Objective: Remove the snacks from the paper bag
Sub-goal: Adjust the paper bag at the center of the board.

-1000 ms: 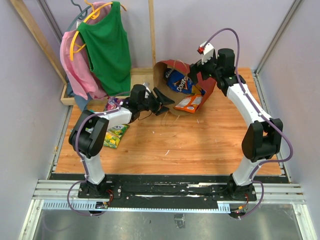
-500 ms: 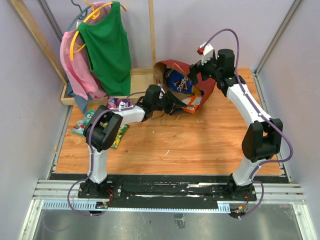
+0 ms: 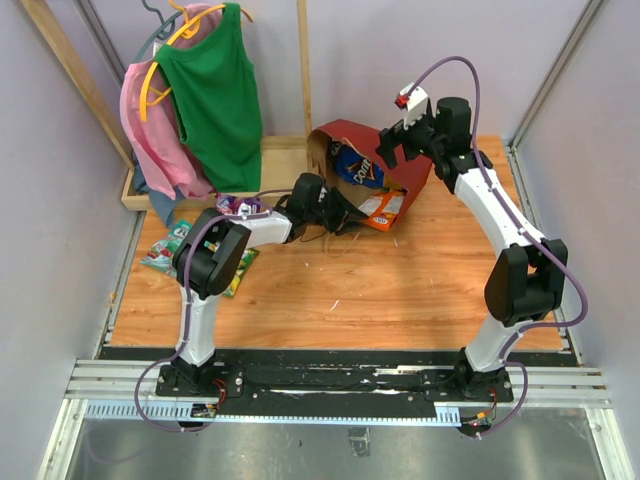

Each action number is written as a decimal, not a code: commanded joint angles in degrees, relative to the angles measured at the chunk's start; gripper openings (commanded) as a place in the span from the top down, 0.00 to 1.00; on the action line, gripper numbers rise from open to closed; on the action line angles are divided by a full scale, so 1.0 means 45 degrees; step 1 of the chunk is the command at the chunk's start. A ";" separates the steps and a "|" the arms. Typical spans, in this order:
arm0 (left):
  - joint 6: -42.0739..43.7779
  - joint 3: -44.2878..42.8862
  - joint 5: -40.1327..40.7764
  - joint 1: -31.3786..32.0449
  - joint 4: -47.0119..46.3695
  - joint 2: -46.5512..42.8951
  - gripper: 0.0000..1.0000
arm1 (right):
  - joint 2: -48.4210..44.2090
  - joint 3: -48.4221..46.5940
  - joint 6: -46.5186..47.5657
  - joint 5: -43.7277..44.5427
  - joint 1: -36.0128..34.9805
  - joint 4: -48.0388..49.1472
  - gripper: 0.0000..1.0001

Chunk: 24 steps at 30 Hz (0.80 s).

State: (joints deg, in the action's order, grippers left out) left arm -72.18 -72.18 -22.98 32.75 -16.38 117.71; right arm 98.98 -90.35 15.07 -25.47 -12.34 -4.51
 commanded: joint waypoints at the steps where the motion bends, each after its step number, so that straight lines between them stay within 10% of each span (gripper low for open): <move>1: 0.0161 -0.0421 0.0016 0.0007 0.0313 0.0452 0.57 | -0.0373 0.0022 0.0157 0.0030 0.0006 0.0259 0.02; 14: 0.3555 -0.0810 0.3133 -0.0095 0.2574 -0.2287 0.55 | -0.3366 0.3870 -0.2557 0.1229 -0.0185 0.4568 0.02; 24: 1.0246 -0.4021 0.6110 -0.1312 0.6225 -0.4017 0.35 | -0.6721 0.8444 -0.5039 1.0909 -0.3640 0.7678 0.01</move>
State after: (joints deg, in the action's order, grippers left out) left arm -41.34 -87.02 -3.22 27.57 6.04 104.66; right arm 72.38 -56.40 -1.93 -0.43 -21.02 23.11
